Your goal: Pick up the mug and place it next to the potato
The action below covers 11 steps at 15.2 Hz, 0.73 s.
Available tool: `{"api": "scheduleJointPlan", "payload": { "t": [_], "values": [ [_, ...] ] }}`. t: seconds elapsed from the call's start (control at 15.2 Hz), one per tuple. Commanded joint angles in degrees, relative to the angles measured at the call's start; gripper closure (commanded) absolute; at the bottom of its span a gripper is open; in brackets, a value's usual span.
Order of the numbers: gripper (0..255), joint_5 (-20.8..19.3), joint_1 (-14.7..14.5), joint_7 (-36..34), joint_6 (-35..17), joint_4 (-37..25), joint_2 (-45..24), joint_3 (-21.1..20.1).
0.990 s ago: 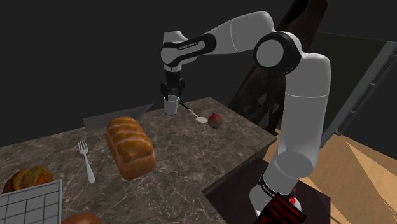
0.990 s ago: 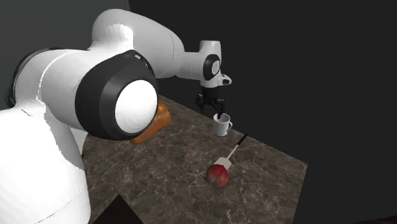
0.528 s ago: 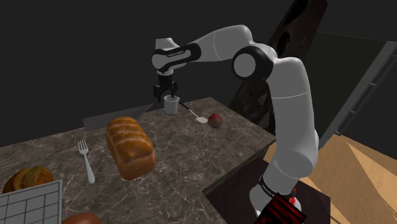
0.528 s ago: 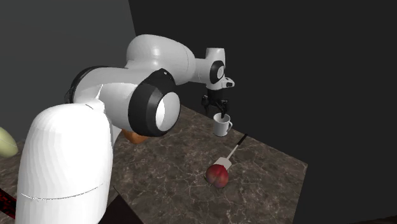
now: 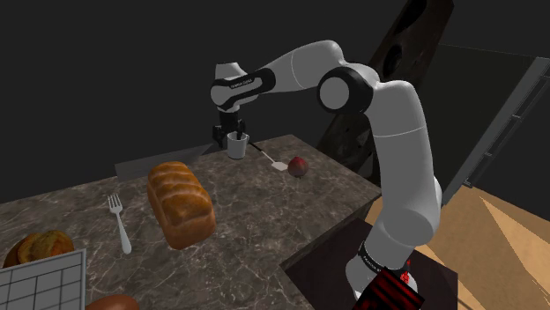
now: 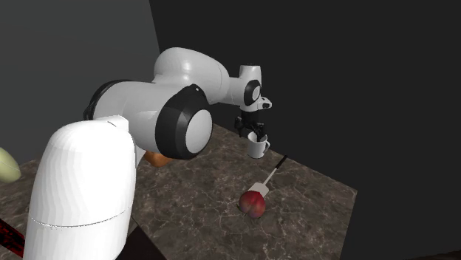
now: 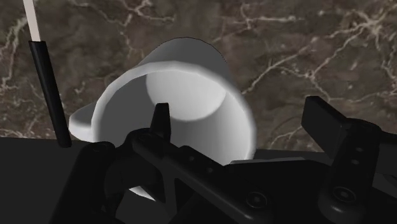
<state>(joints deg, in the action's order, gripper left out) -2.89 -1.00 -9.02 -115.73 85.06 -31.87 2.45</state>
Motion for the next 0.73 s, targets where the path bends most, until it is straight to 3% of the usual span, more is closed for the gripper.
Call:
{"api": "scheduleJointPlan", "payload": {
  "t": [0.0, 0.26, 0.33, 0.66],
  "values": [
    [0, 0.00, -0.01, -0.02, -0.11, 0.11, 0.02, 0.00],
    [0, 0.00, -0.01, -0.01, -0.11, 0.10, 0.02, 0.00],
    [255, 0.00, -0.01, -0.01, -0.11, 0.10, 0.02, 0.00],
    [255, 0.00, -0.01, -0.02, -0.11, 0.11, 0.03, 0.00]
  ]
}}
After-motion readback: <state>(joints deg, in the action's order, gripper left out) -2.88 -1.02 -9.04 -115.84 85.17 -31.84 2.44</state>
